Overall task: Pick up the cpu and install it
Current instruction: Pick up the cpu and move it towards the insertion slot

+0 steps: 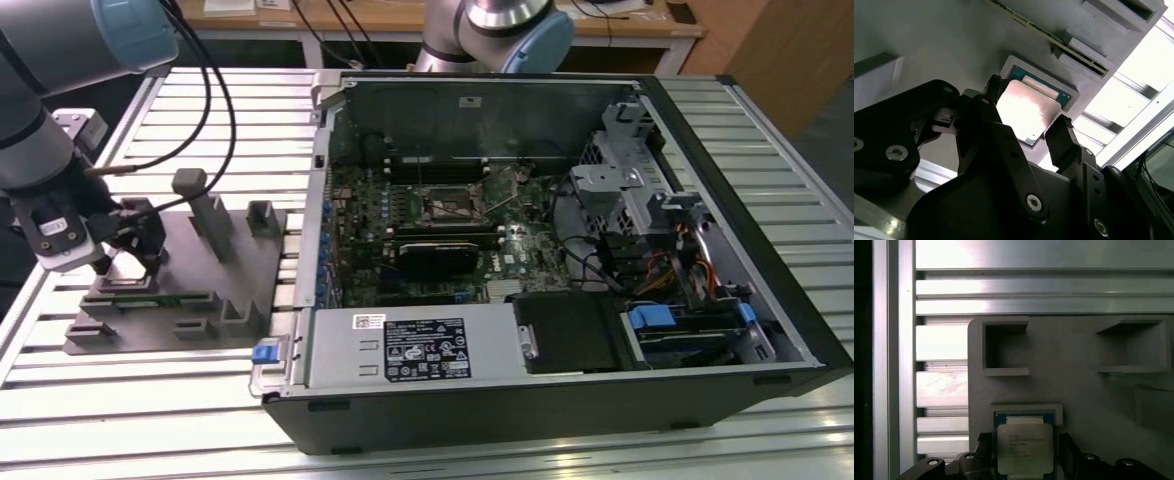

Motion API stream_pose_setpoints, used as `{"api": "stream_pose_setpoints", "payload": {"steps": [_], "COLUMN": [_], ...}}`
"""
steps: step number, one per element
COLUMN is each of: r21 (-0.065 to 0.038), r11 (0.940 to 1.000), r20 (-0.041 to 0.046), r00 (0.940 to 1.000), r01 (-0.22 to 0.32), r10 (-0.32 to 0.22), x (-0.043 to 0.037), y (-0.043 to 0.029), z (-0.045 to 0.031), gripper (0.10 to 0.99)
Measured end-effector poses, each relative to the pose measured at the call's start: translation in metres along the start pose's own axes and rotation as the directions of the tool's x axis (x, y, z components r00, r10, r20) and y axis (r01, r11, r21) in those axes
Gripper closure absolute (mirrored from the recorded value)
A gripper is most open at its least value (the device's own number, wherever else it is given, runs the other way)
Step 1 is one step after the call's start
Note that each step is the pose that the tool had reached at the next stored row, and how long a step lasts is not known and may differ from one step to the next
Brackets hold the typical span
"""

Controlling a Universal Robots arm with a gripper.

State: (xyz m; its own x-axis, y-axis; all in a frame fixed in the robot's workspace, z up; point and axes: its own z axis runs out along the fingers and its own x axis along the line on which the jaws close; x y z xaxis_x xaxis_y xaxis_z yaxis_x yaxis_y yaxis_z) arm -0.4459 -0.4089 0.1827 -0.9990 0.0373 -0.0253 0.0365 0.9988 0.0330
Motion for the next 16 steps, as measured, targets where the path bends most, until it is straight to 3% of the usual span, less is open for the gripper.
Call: {"api": "stream_pose_setpoints", "payload": {"steps": [16], "r21": [0.0], "r11": [1.0], "r20": [-0.0001], "r00": [1.0], "r01": [0.002], "r10": [-0.002], "x": [0.0012], "y": [0.0018], "z": [0.0019], "gripper": [0.439]}}
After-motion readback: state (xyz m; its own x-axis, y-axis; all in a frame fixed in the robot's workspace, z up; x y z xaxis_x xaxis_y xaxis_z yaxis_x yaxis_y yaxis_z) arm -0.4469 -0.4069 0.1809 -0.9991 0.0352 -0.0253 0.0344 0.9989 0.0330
